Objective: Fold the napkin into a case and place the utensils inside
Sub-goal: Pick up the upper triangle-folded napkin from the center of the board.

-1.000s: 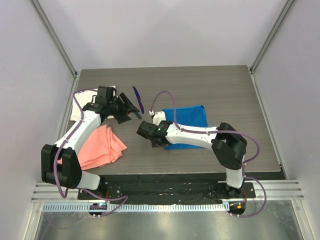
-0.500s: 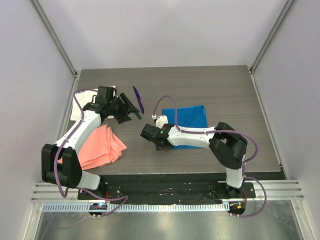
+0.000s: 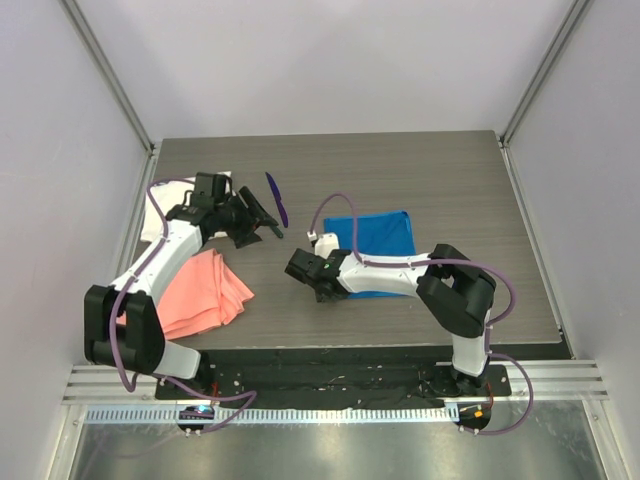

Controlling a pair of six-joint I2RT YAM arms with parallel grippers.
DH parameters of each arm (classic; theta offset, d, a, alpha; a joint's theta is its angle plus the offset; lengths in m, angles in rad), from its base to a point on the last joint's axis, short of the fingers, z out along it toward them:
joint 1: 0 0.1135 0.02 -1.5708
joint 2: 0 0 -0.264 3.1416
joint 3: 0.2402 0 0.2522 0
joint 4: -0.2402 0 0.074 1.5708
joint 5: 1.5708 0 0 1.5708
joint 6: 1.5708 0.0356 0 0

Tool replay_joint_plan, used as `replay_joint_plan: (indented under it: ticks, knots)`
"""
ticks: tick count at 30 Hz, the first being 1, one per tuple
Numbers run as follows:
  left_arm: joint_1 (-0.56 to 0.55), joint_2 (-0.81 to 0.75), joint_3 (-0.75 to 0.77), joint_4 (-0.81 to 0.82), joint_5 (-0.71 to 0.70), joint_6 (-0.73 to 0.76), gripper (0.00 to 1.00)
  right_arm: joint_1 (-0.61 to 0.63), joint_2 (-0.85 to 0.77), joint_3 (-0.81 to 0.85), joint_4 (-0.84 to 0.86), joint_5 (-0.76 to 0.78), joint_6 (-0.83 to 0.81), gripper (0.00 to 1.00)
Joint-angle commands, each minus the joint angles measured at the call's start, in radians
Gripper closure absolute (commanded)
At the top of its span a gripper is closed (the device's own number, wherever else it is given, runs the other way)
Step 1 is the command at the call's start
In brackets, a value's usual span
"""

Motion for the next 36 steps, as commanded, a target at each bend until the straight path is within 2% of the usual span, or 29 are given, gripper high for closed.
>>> replay_joint_plan:
  ticks: [1,2,6,8,12,14,21,28,36]
  knots:
    - [0.007,0.003,-0.004,0.021,0.019,0.011,0.35,-0.004,0.018,-0.014,0.006,0.027,-0.009,0.68]
    - [0.007,0.003,-0.007,0.021,0.021,0.011,0.35,-0.006,0.024,-0.009,0.003,0.026,-0.012,0.69]
    - [0.009,0.002,-0.011,0.027,0.030,0.020,0.34,-0.006,0.052,-0.009,-0.007,0.029,-0.026,0.84]
    - [0.007,0.006,-0.016,0.056,0.063,0.036,0.34,-0.006,0.047,-0.011,-0.014,0.035,-0.034,0.87]
    - [0.007,0.061,-0.036,0.133,0.206,0.054,0.29,-0.010,0.005,-0.009,0.020,0.027,-0.107,0.99]
    - [-0.003,0.095,-0.036,0.187,0.274,0.053,0.23,-0.016,-0.035,-0.029,0.049,-0.011,-0.161,0.99]
    - [-0.095,0.264,0.022,0.305,0.323,-0.035,0.18,-0.067,-0.181,-0.138,0.146,-0.141,-0.276,0.99]
    - [-0.198,0.423,0.111,0.379,0.271,-0.098,0.18,-0.128,-0.269,-0.195,0.177,-0.261,-0.316,0.99]
    - [-0.217,0.549,0.214,0.379,0.188,-0.078,0.26,-0.151,-0.322,-0.193,0.177,-0.301,-0.311,0.99]
